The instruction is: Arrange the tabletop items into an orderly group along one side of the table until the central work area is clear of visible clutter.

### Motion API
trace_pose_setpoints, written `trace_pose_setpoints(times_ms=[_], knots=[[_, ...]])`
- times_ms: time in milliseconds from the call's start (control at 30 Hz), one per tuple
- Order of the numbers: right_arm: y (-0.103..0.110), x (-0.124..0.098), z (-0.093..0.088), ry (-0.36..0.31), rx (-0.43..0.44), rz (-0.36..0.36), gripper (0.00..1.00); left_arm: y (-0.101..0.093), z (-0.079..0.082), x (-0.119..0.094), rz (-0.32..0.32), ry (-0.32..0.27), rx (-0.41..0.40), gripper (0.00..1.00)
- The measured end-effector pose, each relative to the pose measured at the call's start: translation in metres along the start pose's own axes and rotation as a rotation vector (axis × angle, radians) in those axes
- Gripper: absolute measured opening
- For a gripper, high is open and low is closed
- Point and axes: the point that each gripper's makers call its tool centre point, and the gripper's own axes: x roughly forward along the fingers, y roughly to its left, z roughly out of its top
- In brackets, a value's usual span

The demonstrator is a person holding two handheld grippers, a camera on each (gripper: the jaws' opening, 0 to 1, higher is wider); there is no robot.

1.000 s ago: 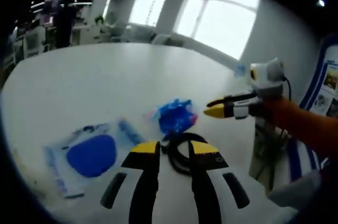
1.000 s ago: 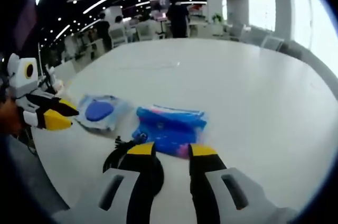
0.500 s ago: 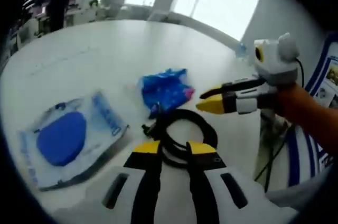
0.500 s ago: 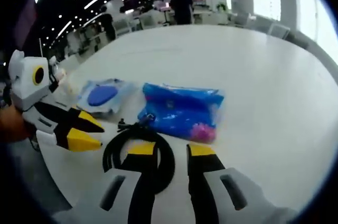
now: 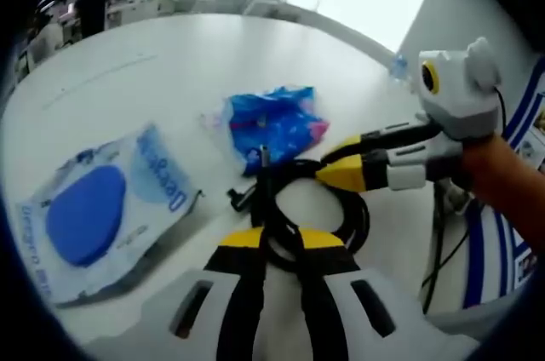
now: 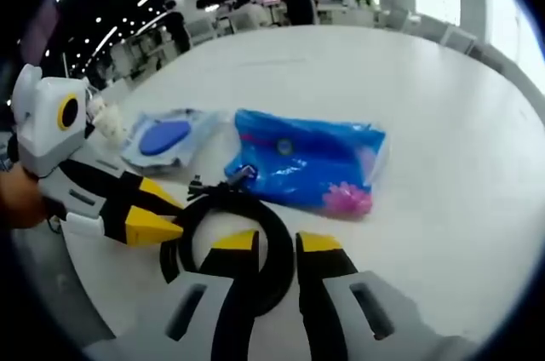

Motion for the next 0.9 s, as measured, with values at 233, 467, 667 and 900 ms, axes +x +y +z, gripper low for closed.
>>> trace_pose_setpoints(times_ms=[233, 467, 667, 900], knots=[[-0.002, 0.001, -0.003, 0.007, -0.021, -0.02, 0.12, 0.001, 0.0, 0.001, 0.008, 0.003, -0.003, 0.09], [0.003, -0.006, 0.003, -0.024, 0.029, 0.006, 0.05, 0.0, -0.001, -0.003, 0.009, 0.001, -0.033, 0.05], [0.013, -0.012, 0.007, -0.034, 0.018, 0.022, 0.05, 0.001, -0.002, -0.012, 0.008, -0.011, -0.049, 0.04], [0.03, -0.013, 0.014, -0.043, 0.035, 0.064, 0.05, 0.009, -0.004, -0.031, 0.018, -0.027, -0.056, 0.04]])
